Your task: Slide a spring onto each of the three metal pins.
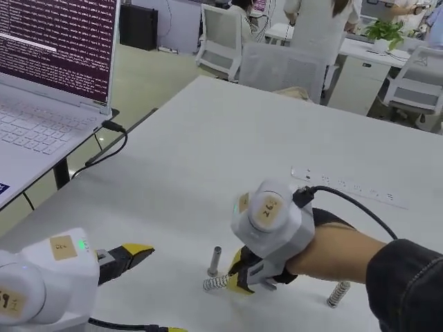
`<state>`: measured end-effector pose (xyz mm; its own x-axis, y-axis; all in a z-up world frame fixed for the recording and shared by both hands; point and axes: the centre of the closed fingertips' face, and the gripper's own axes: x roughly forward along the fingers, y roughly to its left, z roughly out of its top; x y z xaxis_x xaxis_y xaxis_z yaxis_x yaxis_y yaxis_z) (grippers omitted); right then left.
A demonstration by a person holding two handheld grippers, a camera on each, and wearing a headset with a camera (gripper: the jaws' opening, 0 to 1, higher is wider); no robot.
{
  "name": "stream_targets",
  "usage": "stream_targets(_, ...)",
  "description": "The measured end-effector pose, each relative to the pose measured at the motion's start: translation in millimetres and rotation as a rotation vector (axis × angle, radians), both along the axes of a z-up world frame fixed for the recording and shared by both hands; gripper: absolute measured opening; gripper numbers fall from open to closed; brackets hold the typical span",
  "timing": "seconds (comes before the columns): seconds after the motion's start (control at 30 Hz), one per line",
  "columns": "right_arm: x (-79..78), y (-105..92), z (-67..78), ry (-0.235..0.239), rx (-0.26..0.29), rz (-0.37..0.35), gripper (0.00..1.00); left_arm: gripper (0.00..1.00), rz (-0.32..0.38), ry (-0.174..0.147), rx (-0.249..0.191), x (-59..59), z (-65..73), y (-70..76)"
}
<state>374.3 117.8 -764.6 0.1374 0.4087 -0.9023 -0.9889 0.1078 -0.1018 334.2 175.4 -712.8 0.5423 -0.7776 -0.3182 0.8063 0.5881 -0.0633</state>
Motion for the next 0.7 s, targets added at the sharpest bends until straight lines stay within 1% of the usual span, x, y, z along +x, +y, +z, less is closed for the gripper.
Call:
stream_targets(0.23, -0.1, -1.4, 6.5, -0.008, -0.011, 0.008, 0.08, 0.81, -0.005, -0.003, -0.002, -0.8, 1.3, -1.4)
stream_targets(0.6, -0.1, -4.4, 10.0, -0.006, -0.011, -0.004, 0.08, 0.81, -0.012, -0.009, -0.003, -1.1, 3.8, -3.1)
stream_targets(0.7, -1.3, -4.0, 14.3, -0.003, -0.004, -0.009, 0.08, 0.81, -0.012, -0.012, -0.003, -0.6, 5.2, -3.1)
